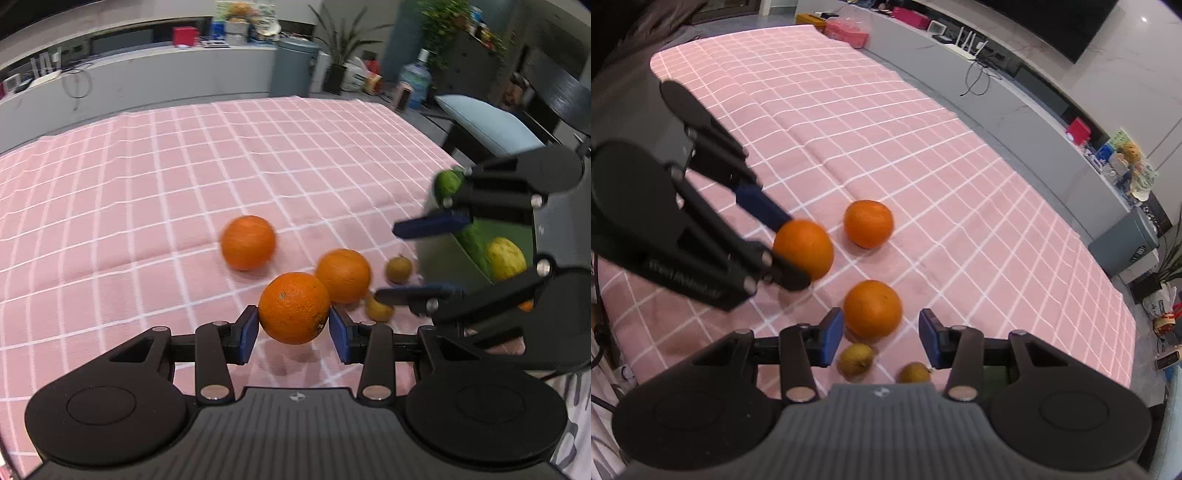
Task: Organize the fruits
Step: 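Grasp an orange with the left tool while the right tool grasps another orange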
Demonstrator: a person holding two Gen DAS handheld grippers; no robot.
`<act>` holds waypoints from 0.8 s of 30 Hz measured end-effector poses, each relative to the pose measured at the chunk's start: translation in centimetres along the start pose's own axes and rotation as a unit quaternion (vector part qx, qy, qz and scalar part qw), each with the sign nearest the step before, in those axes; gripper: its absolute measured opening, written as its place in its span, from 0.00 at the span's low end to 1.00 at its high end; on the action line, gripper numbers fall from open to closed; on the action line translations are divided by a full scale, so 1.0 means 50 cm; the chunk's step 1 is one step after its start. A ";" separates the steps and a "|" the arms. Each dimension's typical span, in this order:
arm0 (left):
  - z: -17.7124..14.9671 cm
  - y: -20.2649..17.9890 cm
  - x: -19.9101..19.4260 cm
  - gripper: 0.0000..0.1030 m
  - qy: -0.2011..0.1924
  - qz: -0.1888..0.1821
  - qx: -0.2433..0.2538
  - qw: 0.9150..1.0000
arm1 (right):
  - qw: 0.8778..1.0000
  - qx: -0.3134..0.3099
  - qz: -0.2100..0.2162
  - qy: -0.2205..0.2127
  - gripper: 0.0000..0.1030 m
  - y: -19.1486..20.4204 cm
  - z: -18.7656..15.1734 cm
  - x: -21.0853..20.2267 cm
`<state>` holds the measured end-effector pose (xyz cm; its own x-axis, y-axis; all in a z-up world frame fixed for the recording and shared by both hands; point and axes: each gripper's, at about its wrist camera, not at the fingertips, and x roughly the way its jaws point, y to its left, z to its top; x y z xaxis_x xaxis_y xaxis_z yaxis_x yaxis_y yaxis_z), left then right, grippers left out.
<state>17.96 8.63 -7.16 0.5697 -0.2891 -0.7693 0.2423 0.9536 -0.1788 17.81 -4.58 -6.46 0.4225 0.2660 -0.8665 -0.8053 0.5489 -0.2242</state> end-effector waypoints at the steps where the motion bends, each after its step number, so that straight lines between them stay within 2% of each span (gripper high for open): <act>1: 0.001 0.005 -0.001 0.45 -0.001 0.005 -0.005 1.000 | 1.000 0.000 0.003 0.002 0.41 0.002 0.003 0.005; 10: 0.002 0.051 0.001 0.45 0.003 0.013 -0.054 0.998 | 0.999 0.018 0.022 0.040 0.43 0.003 0.021 0.064; 13: 0.001 0.050 0.000 0.45 0.003 0.015 -0.056 0.998 | 0.998 0.029 0.021 0.045 0.50 -0.001 0.022 0.077; 21: -0.006 0.043 0.005 0.45 0.008 0.011 -0.058 0.998 | 0.996 0.064 0.010 0.057 0.52 -0.017 0.026 0.109; 24: -0.008 0.042 0.004 0.45 0.008 0.012 -0.058 0.998 | 0.997 0.058 -0.002 0.059 0.47 -0.014 0.025 0.114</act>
<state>18.28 10.59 -7.95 0.5611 -0.2647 -0.7843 0.1355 0.9641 -0.2284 21.31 -2.46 -10.67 0.3681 0.1719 -0.9138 -0.7467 0.6402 -0.1804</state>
